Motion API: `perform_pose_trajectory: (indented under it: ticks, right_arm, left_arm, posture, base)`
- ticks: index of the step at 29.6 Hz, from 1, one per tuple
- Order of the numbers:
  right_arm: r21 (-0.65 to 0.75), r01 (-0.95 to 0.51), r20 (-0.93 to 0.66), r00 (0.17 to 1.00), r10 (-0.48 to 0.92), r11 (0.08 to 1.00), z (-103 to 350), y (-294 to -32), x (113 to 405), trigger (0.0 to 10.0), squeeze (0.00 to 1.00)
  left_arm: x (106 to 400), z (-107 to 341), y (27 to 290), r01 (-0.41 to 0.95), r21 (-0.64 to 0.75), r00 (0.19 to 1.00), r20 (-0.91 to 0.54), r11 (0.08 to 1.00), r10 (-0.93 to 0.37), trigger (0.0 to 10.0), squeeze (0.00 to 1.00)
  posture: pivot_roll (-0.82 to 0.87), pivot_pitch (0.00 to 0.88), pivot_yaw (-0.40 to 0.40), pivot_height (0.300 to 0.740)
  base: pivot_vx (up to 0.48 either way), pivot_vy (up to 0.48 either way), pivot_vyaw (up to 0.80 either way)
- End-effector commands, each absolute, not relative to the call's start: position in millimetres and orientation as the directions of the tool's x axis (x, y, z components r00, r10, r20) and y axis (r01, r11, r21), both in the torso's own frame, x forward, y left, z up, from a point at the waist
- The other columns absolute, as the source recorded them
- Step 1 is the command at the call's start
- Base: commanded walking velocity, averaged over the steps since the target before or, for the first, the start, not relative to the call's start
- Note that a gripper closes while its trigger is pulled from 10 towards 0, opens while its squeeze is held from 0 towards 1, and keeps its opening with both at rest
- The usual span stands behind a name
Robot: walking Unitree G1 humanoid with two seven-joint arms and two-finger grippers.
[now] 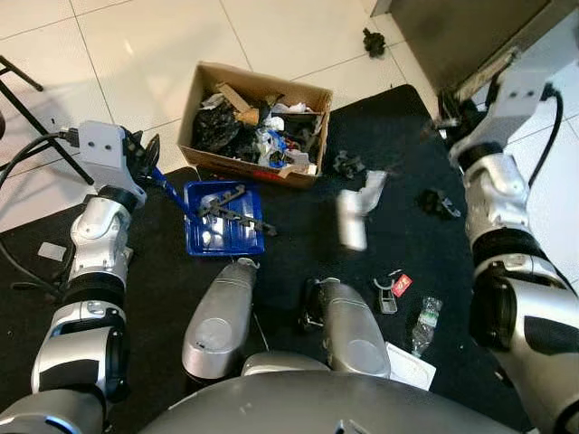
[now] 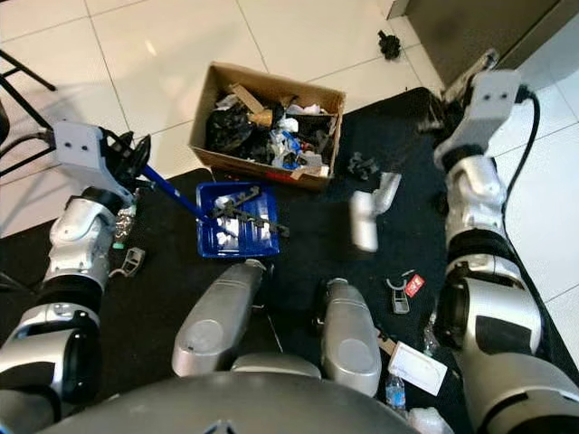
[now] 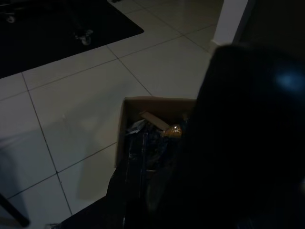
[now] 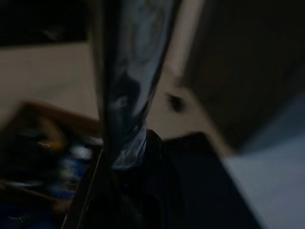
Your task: Sweep floor
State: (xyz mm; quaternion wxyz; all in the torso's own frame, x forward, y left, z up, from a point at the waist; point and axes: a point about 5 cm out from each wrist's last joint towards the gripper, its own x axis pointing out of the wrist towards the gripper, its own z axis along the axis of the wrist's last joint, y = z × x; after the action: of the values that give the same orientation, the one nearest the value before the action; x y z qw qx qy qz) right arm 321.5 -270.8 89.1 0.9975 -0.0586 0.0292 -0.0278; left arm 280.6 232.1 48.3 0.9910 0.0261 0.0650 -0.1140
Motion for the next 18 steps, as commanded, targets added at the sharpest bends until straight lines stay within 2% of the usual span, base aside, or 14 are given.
perform_pose_trajectory:
  ticks: [1,3,4,6,7,11,18]
  right_arm:
    - [-0.162,0.119,-0.051,0.99,-0.129,0.98,85,-273,319,10.0,0.0]
    - [-0.195,0.157,-0.052,0.984,-0.17,0.968,84,-277,317,10.0,0.0]
    - [-0.29,0.178,-0.051,0.978,-0.201,0.94,84,-280,316,10.0,0.0]
    - [-0.29,0.178,-0.051,0.978,-0.201,0.94,84,-280,316,10.0,0.0]
    - [-0.343,0.187,-0.05,0.975,-0.217,0.921,83,-280,315,10.0,0.0]
    - [-0.352,0.186,-0.057,0.974,-0.219,0.917,78,-276,316,10.0,0.0]
    - [-0.365,0.176,-0.056,0.976,-0.21,0.914,74,-265,318,10.0,0.0]
  left_arm:
    - [273,30,197,0.338,-0.093,0.919,-0.182,0.936,-0.35,10.0,0.06]
    - [273,33,193,0.354,-0.095,0.917,-0.163,0.931,-0.365,10.0,0.06]
    - [274,37,186,0.378,-0.096,0.911,-0.139,0.921,-0.388,10.0,0.06]
    - [274,37,186,0.378,-0.096,0.911,-0.139,0.921,-0.388,10.0,0.06]
    - [274,43,179,0.402,-0.09,0.905,-0.108,0.911,-0.411,10.0,0.06]
    - [277,64,161,0.456,-0.066,0.889,-0.017,0.888,-0.458,10.0,0.06]
    - [279,93,154,0.476,-0.034,0.877,0.083,0.879,-0.472,10.0,0.06]
  posture:
    - [0.2,0.097,-0.088,0.74]
    - [0.2,0.097,-0.088,0.74]
    - [0.2,0.097,-0.088,0.74]
    - [0.2,0.097,-0.088,0.74]
    - [0.2,0.092,-0.084,0.74]
    - [0.2,0.087,-0.086,0.74]
    - [0.2,0.087,-0.086,0.74]
  base:
    - [0.0,0.0,0.0]
    - [0.0,0.0,0.0]
    - [0.0,0.0,0.0]
    - [0.0,0.0,0.0]
    - [0.0,0.0,0.0]
    - [0.0,0.0,0.0]
    - [0.0,0.0,0.0]
